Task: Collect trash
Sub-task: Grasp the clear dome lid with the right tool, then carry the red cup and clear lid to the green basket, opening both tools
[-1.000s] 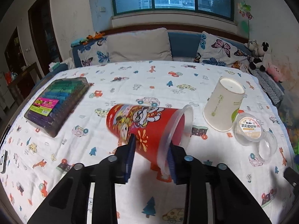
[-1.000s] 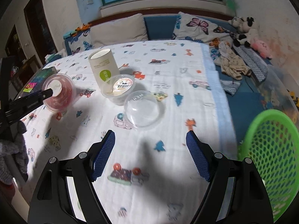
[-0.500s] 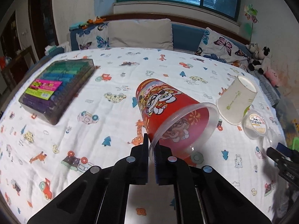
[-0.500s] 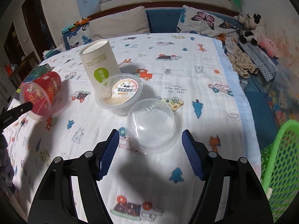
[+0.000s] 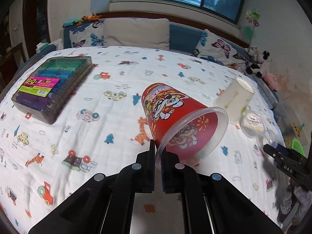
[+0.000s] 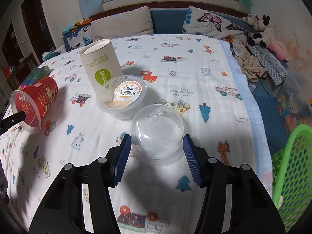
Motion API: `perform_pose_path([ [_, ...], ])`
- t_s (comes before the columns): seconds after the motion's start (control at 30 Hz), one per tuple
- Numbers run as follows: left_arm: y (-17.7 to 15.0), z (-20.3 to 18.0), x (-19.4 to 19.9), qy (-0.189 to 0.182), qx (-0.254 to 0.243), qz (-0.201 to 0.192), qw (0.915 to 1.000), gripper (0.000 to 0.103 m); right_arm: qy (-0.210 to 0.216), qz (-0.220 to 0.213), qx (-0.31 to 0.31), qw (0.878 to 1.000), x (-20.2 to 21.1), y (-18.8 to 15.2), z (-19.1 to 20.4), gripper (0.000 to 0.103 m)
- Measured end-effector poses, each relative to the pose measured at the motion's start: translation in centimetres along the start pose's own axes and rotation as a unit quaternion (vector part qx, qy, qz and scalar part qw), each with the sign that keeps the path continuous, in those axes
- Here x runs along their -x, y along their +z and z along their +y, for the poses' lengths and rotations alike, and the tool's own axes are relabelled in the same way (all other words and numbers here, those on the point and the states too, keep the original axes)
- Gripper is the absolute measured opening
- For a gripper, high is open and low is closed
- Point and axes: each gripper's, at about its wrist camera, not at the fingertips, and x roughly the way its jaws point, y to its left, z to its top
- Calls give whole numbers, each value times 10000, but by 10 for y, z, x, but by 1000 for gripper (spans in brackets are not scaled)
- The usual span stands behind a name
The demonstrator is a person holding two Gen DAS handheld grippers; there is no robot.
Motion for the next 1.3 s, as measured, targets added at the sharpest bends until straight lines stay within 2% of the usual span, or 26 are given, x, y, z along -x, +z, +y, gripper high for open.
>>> perform_pose_path([
  [0.23,-10,-16,12,-500,-50,104,9987,5,-15,-95,-57,9999,25,-12,-7,55],
  [0.63,-25,-74,38,-1232,-506,148,9910,5,-281,-294,-431,9982,76,-43,-48,55],
  [1.0,-28,-165,51,-1920,-1145,168,9745,5,-834,-468,-982,9906,124,-74,-116,55],
  [1.3,-31,-230,51,-2286,-1562,263,9605,5,-1278,-422,-1426,9806,146,-101,-171,55],
])
